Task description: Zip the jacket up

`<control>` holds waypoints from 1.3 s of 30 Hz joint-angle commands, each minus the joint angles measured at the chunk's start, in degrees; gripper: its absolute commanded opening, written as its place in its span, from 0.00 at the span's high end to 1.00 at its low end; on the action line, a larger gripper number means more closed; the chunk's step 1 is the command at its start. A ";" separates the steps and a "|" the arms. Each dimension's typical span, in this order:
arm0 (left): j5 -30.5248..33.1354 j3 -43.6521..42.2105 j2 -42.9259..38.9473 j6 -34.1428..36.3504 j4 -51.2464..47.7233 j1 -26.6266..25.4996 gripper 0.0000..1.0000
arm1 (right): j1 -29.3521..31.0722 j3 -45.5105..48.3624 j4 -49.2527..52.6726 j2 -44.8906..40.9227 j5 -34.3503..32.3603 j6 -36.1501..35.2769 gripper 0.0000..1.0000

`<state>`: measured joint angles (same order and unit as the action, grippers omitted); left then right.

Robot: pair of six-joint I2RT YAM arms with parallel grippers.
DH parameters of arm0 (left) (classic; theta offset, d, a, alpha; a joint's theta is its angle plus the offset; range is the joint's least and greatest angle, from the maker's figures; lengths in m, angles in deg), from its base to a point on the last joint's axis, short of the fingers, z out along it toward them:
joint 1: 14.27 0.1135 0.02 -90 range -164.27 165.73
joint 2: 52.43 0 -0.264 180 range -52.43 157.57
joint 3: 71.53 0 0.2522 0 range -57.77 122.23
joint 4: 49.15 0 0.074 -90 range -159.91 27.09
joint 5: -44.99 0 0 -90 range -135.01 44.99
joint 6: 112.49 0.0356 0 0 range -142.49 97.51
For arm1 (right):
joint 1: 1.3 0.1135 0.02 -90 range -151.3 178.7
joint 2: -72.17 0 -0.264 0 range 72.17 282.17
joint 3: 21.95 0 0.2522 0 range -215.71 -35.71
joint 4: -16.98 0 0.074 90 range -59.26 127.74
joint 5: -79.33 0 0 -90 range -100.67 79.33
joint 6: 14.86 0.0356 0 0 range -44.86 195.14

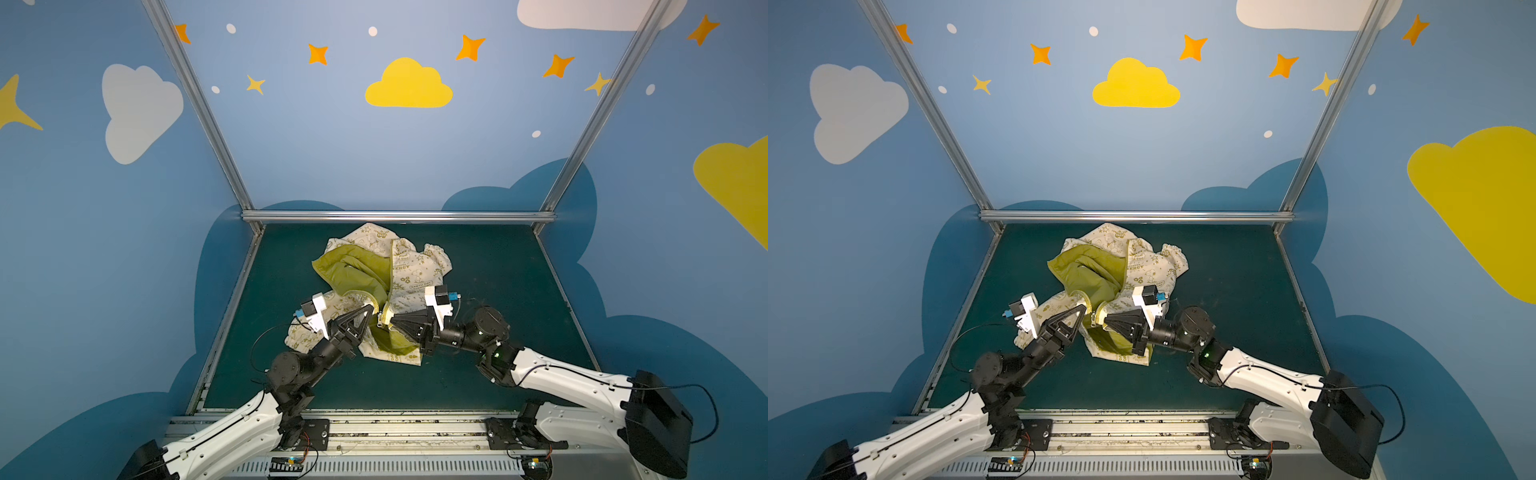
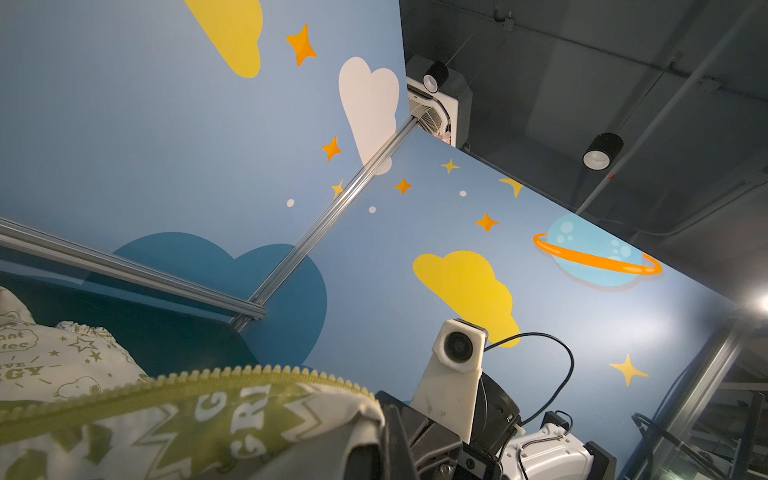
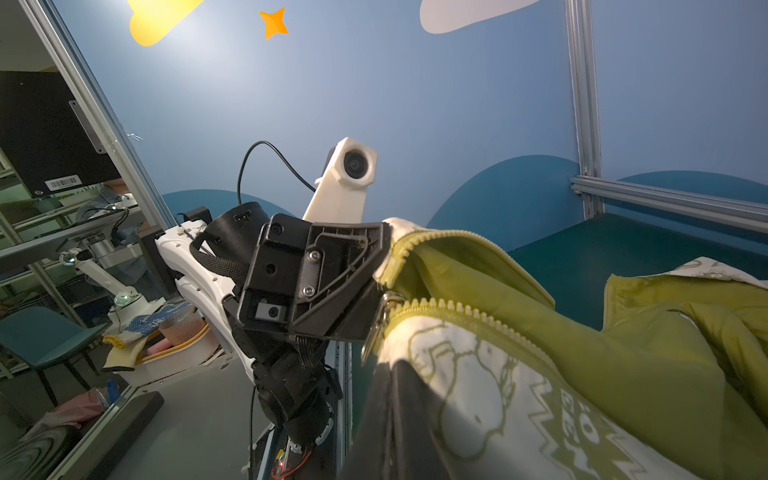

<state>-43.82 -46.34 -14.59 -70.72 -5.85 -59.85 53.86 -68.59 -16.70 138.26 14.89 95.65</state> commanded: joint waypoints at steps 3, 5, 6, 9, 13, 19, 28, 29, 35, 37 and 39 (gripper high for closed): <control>-0.74 0.11 -0.58 0.06 2.26 0.23 0.97 | -0.32 -2.15 -3.06 0.01 0.45 -0.41 1.00; -0.75 0.27 -0.56 0.04 2.02 0.23 0.97 | -0.32 -2.18 -3.38 0.06 0.40 -0.47 1.00; -0.80 0.12 -0.47 0.00 2.03 0.24 0.97 | -0.31 -2.19 -3.36 0.18 0.29 -0.42 1.00; -0.83 0.13 -0.50 -0.03 2.01 0.24 0.97 | -0.39 -2.34 -3.63 0.27 0.20 -0.43 1.00; -0.84 0.09 -0.57 0.03 2.05 0.23 0.97 | -0.49 -2.63 -4.01 0.52 0.37 -0.39 1.00; -0.93 0.17 -0.54 0.06 2.03 0.23 0.97 | -0.54 -2.99 -4.51 1.01 0.39 -0.14 1.00; -0.75 0.17 -0.91 0.05 1.59 0.20 0.97 | -0.75 -3.92 -4.59 1.59 0.44 -0.12 1.00; -0.83 0.09 -1.00 0.06 1.59 0.23 0.97 | -0.75 -4.03 -4.63 1.61 0.45 -0.12 1.00; -0.66 -0.10 -1.16 -0.04 1.57 0.28 0.97 | -0.96 -4.22 -5.15 1.93 -0.27 -0.39 1.00; -0.32 -0.24 -1.29 -0.09 1.33 0.22 0.97 | -1.10 -4.32 -5.64 2.16 -0.28 -0.30 1.00; -0.23 -0.26 -1.25 -0.11 1.48 0.21 0.97 | -1.10 -4.56 -5.83 2.35 -0.17 -0.36 1.00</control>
<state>-43.95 -46.41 -15.07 -70.77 -5.88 -59.74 52.98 -70.56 -19.34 140.42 14.83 95.67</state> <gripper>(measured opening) 0.047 0.045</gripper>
